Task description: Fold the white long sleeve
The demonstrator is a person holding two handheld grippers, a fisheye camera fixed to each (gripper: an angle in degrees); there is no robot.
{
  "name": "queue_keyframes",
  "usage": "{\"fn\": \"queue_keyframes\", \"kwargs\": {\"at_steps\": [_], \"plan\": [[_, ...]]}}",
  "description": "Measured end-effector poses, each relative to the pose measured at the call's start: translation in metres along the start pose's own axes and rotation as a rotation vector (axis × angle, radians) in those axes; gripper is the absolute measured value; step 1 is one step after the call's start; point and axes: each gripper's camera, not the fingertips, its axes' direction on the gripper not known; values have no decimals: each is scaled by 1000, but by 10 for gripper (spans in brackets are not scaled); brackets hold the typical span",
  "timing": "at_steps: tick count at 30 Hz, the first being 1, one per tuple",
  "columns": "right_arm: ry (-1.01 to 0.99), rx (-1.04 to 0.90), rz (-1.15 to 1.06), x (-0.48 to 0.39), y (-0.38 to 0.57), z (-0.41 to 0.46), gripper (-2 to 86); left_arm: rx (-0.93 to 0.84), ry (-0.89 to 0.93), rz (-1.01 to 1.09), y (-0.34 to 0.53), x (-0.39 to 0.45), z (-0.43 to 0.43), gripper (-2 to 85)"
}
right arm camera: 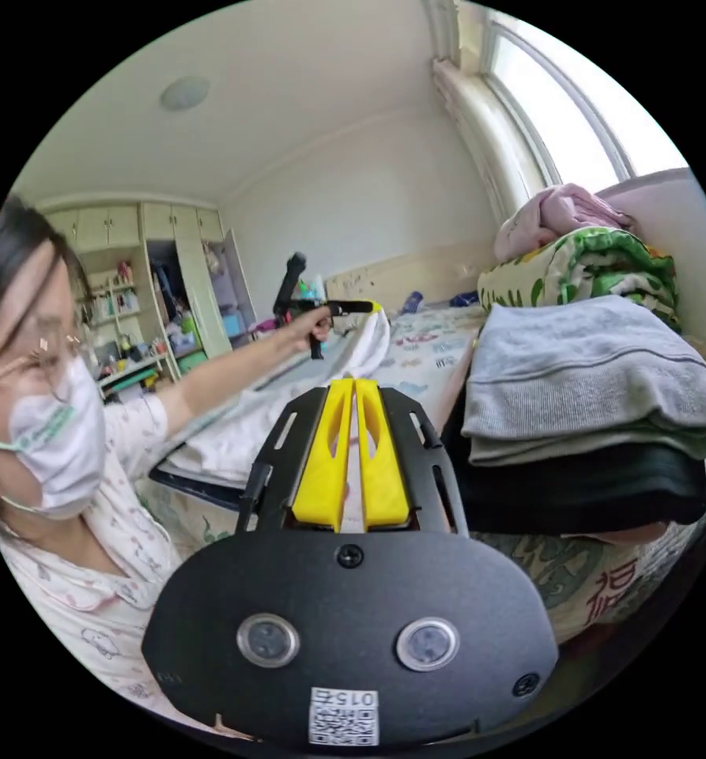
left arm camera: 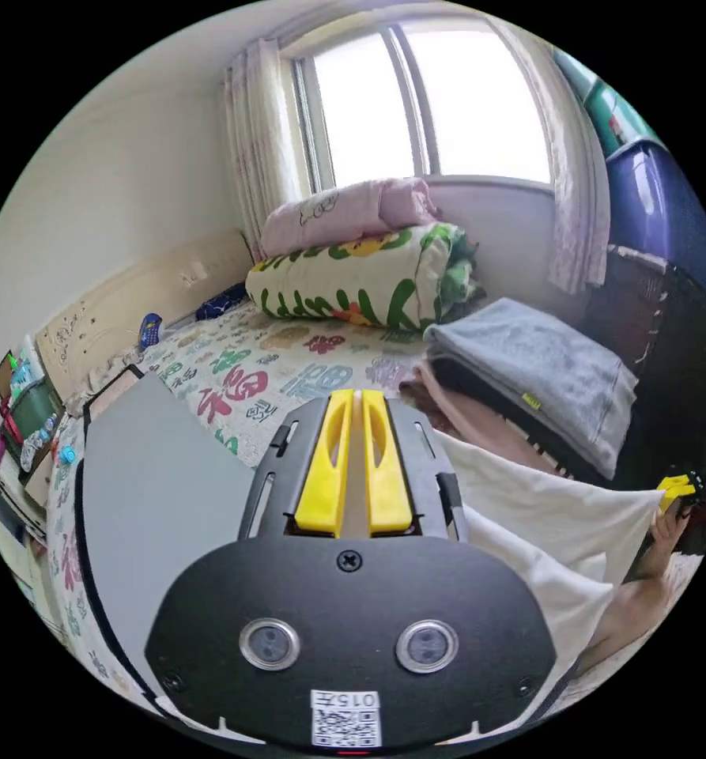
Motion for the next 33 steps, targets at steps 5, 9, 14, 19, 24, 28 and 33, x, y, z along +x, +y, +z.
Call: {"fn": "queue_keyframes", "kwargs": {"at_steps": [5,9,14,19,24,28,33], "plan": [[-323,182,-7,-37,-9,-58,-1,265,184,-141,30,-51,-139,9],[-577,78,-45,-80,-12,-24,-2,292,199,-191,100,-111,-207,4],[-784,-206,-150,-171,6,57,-2,304,24,-323,259,-223,-287,-2],[-828,-365,-239,-234,40,97,-3,161,131,-470,385,-336,-306,8],[-885,-434,-298,-245,66,96,-3,100,215,-523,429,-352,-285,122],[-904,-389,-360,-255,83,72,-3,-95,350,-434,393,-317,-230,159],[-909,-436,-367,-257,115,41,-2,-279,330,-300,360,-259,-193,125]]}}
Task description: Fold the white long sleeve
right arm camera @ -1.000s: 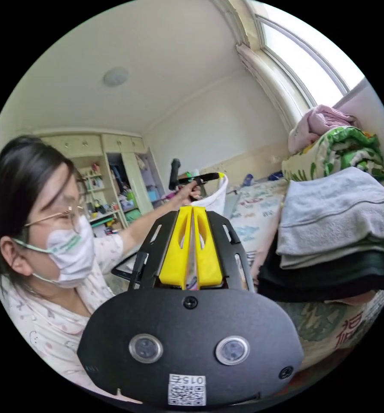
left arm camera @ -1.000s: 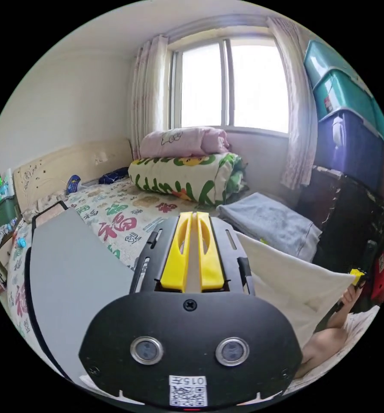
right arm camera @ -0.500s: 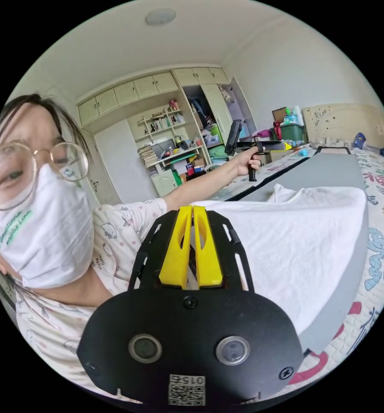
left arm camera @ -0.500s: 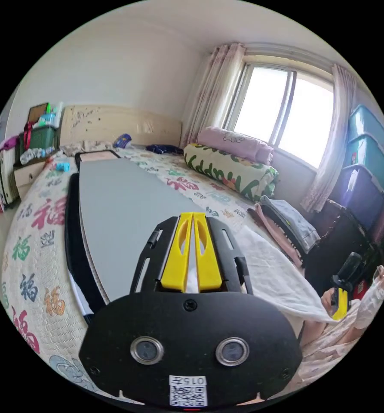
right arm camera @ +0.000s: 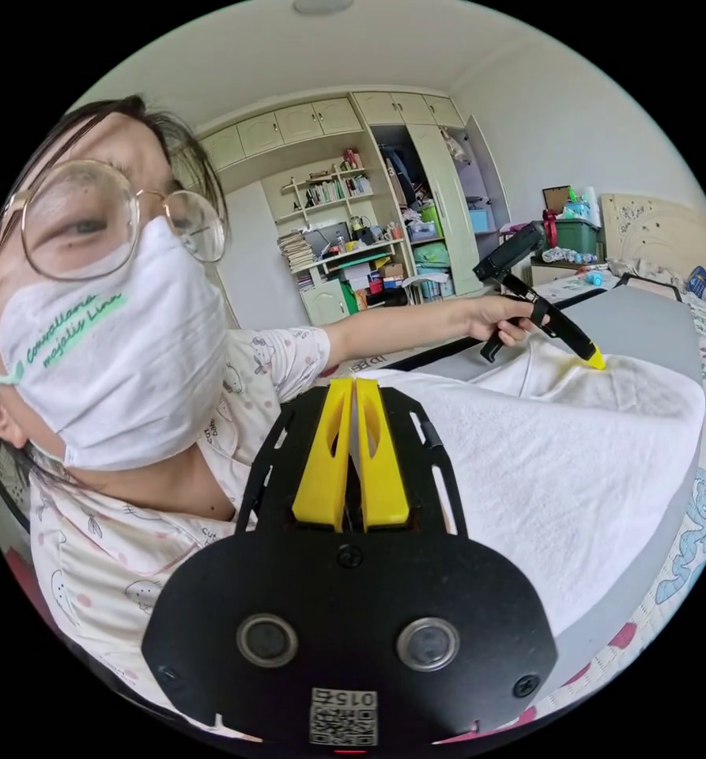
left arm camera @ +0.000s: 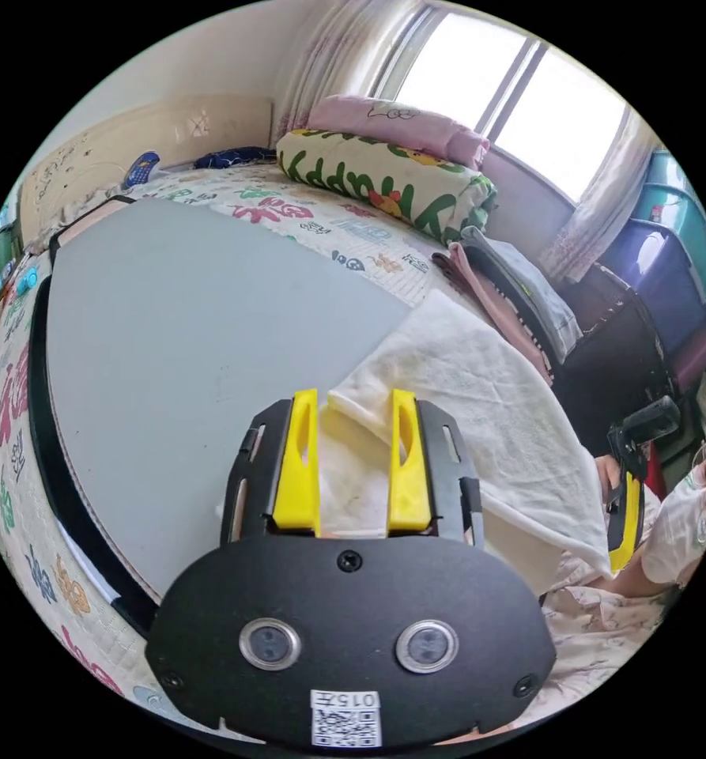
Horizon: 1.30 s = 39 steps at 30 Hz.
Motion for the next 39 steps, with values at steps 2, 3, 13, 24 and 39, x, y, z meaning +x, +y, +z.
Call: {"fn": "queue_keyframes", "kwargs": {"at_steps": [2,3,13,24,39], "plan": [[3,20,-9,-17,16,-8,-2,36,39,32,1,18,-10,95],[4,25,-13,-22,19,-9,-2,48,25,41,2,23,-15,90],[12,28,-37,-114,68,-13,-3,310,-200,163,52,115,-160,22],[-35,-172,83,-161,117,65,-4,312,-265,57,130,77,-226,16],[-336,-314,36,-229,195,87,10,190,-328,84,134,53,-190,21]]}}
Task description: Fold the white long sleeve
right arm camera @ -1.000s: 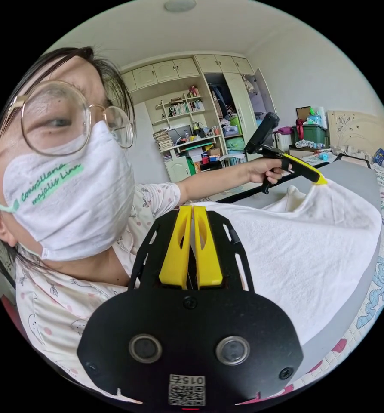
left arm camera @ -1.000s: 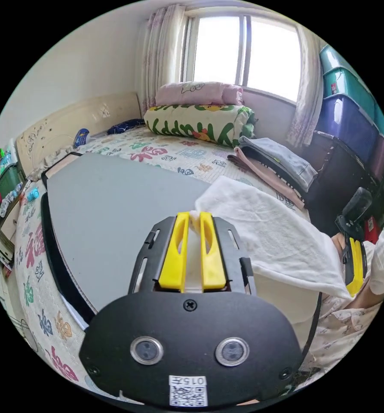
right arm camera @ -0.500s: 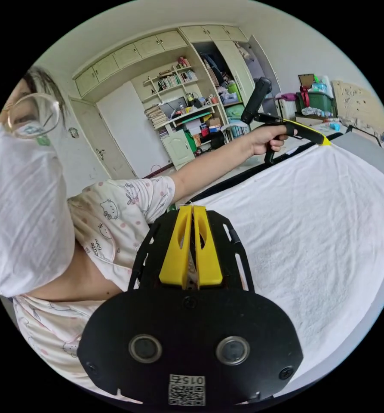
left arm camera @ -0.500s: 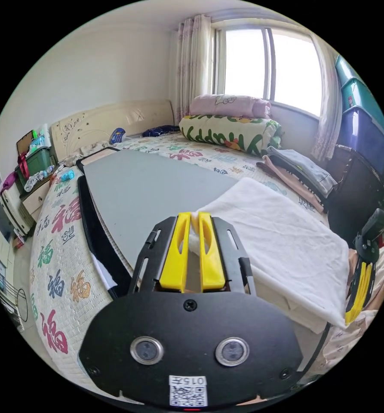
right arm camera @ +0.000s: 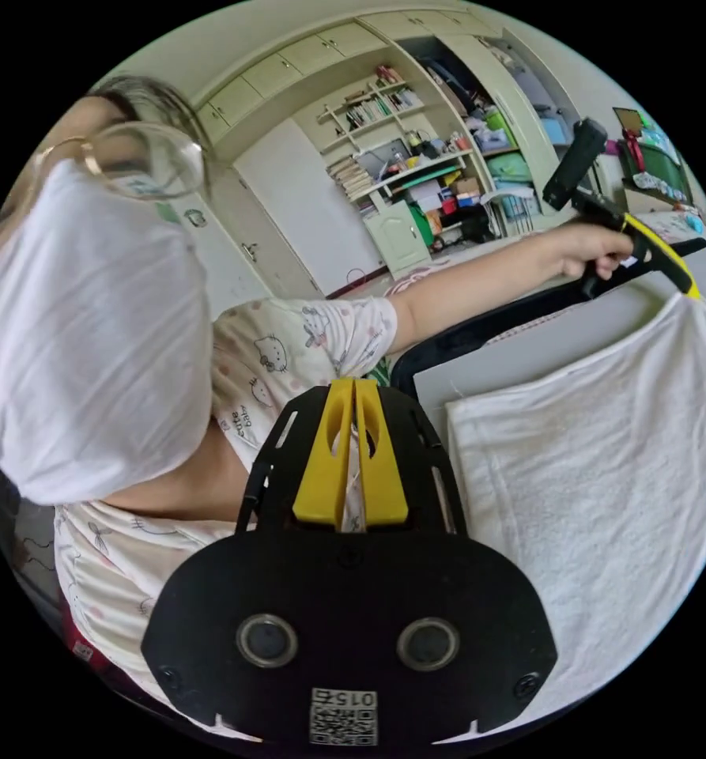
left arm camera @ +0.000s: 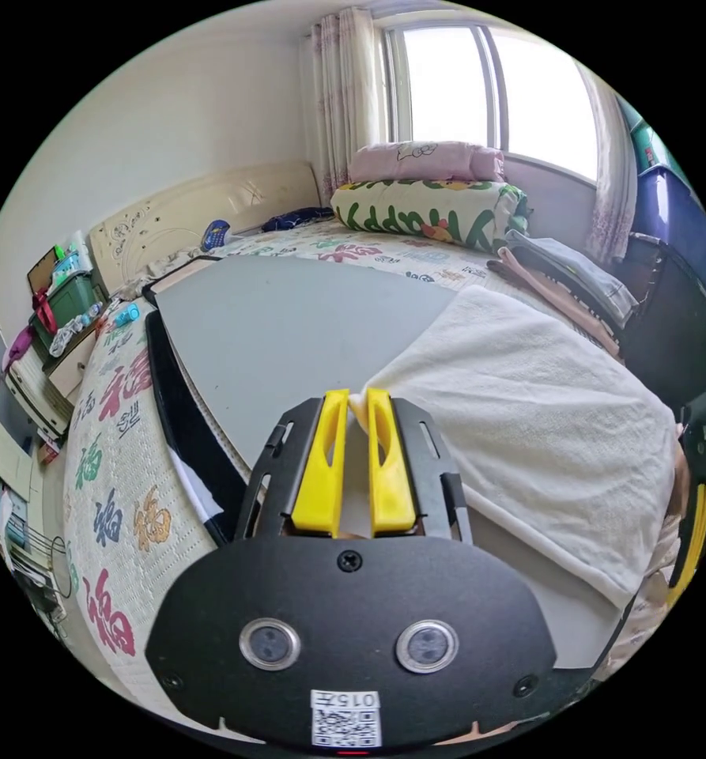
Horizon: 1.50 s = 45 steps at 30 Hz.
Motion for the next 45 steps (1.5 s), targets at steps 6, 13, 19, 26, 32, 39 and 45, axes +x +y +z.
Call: {"fn": "queue_keyframes", "kwargs": {"at_steps": [6,13,19,26,32,39,45], "plan": [[309,143,57,-41,48,-40,79,28,-64,29,-1,11,6,29],[510,59,15,-68,87,-18,126,50,87,-93,-2,-45,32,55],[619,-110,69,-52,106,24,82,50,83,-81,-24,-58,65,51],[594,-130,47,-43,134,34,16,50,90,-85,-60,-83,115,53],[484,-87,89,-8,161,17,46,41,110,-124,-101,-117,164,85],[209,53,40,8,184,-43,111,56,349,-212,-151,-181,220,157],[397,314,103,37,214,-157,157,-38,497,-201,-224,-203,300,195]]}}
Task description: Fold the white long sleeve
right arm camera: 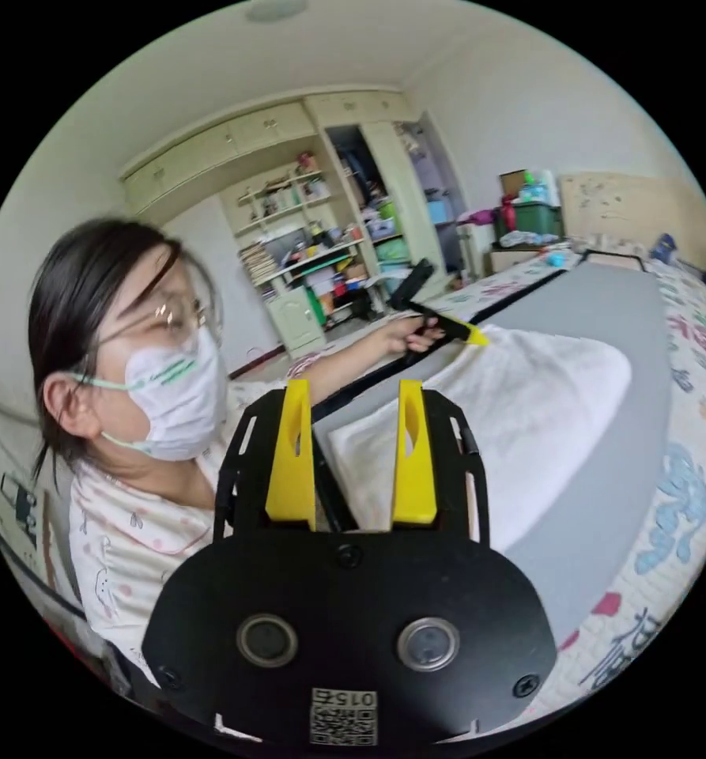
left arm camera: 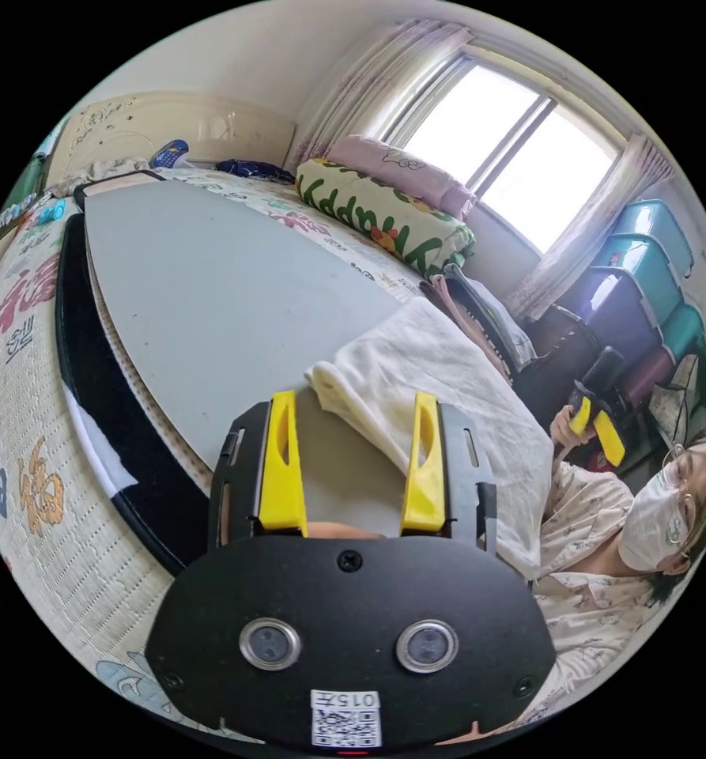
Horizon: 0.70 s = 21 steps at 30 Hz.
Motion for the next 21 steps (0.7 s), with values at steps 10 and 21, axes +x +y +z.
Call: {"fn": "queue_keyframes", "kwargs": {"at_steps": [10,21], "plan": [[279,-7,543,267,-8,-36,203,17,110,-52,-148,-53,28,159],[162,-173,665,405,-57,78,160,0,148,-15,-342,-41,22,160]]}}
